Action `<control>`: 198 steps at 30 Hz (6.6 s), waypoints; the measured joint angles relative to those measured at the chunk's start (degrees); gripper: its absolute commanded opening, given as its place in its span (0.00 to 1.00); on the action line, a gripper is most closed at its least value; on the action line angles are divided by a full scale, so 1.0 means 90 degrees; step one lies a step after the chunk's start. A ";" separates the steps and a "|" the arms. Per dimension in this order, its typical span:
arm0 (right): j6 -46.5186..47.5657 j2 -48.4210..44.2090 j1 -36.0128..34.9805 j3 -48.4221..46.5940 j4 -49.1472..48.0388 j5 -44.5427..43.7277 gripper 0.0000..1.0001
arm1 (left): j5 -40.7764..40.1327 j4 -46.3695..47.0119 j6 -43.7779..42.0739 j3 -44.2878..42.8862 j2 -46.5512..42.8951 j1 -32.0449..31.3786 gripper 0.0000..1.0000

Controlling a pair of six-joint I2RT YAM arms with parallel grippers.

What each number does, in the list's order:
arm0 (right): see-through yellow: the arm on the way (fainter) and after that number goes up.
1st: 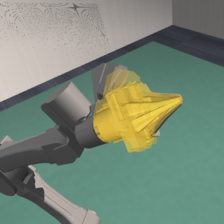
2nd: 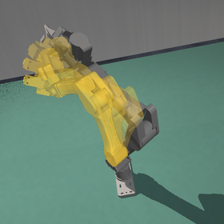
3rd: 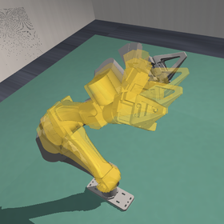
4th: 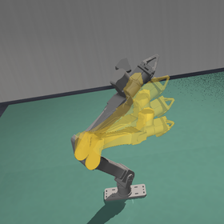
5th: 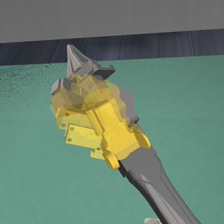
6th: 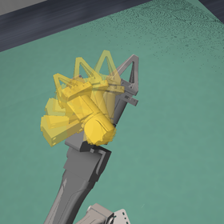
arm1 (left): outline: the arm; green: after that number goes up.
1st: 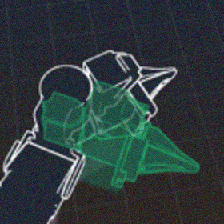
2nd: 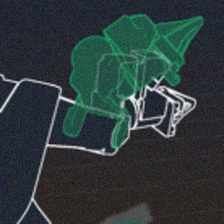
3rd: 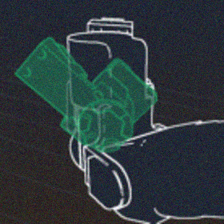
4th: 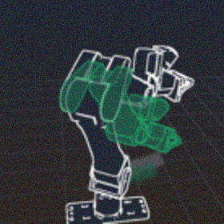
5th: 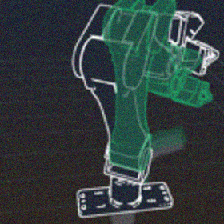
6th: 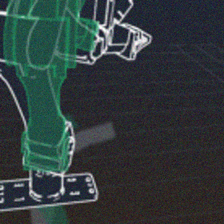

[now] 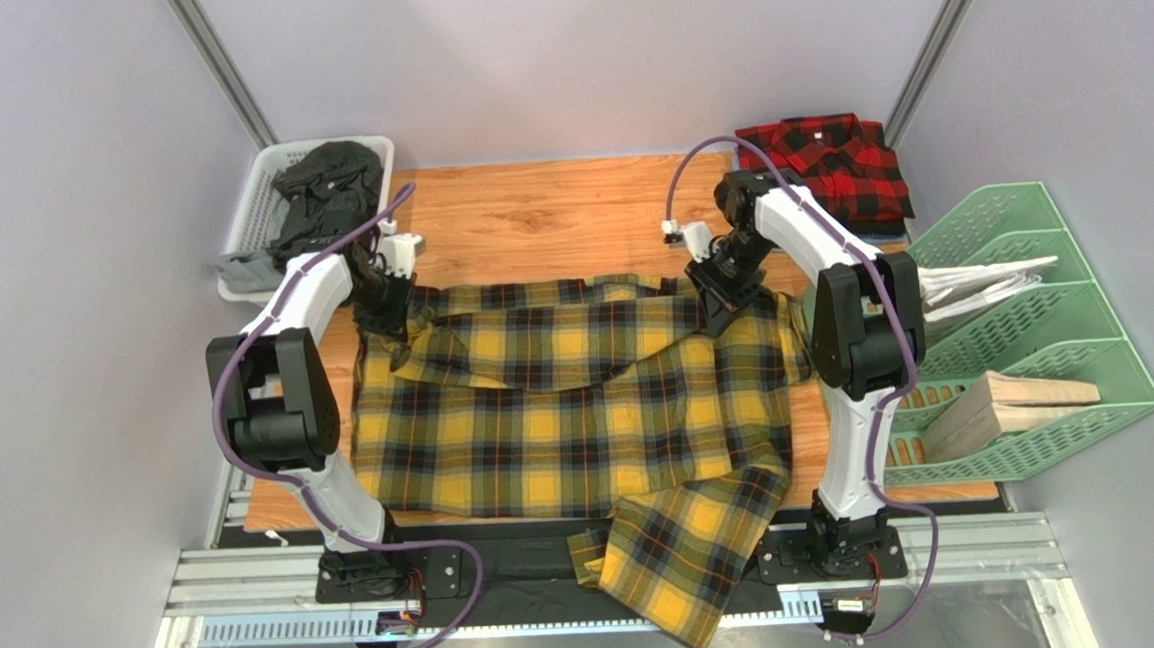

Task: Fold and stack the long sleeve shirts
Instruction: Fold the shirt

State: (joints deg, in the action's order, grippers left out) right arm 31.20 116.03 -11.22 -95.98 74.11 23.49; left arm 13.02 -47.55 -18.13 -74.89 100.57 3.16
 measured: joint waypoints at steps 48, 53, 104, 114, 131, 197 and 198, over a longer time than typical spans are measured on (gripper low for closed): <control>-0.0704 0.1372 -0.1158 -0.2166 -0.0971 -0.0534 0.76 | 0.0852 0.0027 0.0296 0.0272 -0.0192 0.0083 0.69; -0.0697 0.1452 -0.1168 -0.2157 -0.0811 -0.0260 0.57 | 0.0857 0.0034 0.0362 0.0272 -0.0192 0.0083 0.99; -0.0588 0.1003 0.0510 -0.1192 -0.0177 -0.1741 0.47 | 0.0301 -0.0296 0.0073 -0.0401 0.0321 0.0083 0.34; -0.0561 0.1100 0.0374 -0.1027 -0.0291 -0.2246 0.50 | 0.0231 0.0109 -0.0556 -0.0359 0.0032 -0.0129 0.55; -0.0408 0.1950 0.0240 -0.1838 -0.0646 -0.2771 0.42 | -0.0437 -0.0170 -0.0699 -0.1853 0.2188 -0.0522 0.40; 0.3412 -0.4847 -0.0204 0.3976 -0.0464 -0.0653 0.74 | 0.1399 -0.1887 -0.3823 0.0891 -0.1887 -0.0644 0.79; 0.3592 -0.5122 -0.0478 0.4350 -0.0423 -0.0653 0.74 | 0.1435 -0.1989 -0.3944 0.1180 -0.2181 -0.0644 0.79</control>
State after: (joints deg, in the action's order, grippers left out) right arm 63.53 69.93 -15.53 -56.84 70.30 17.61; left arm 25.93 -65.45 -53.63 -64.27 80.95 -2.63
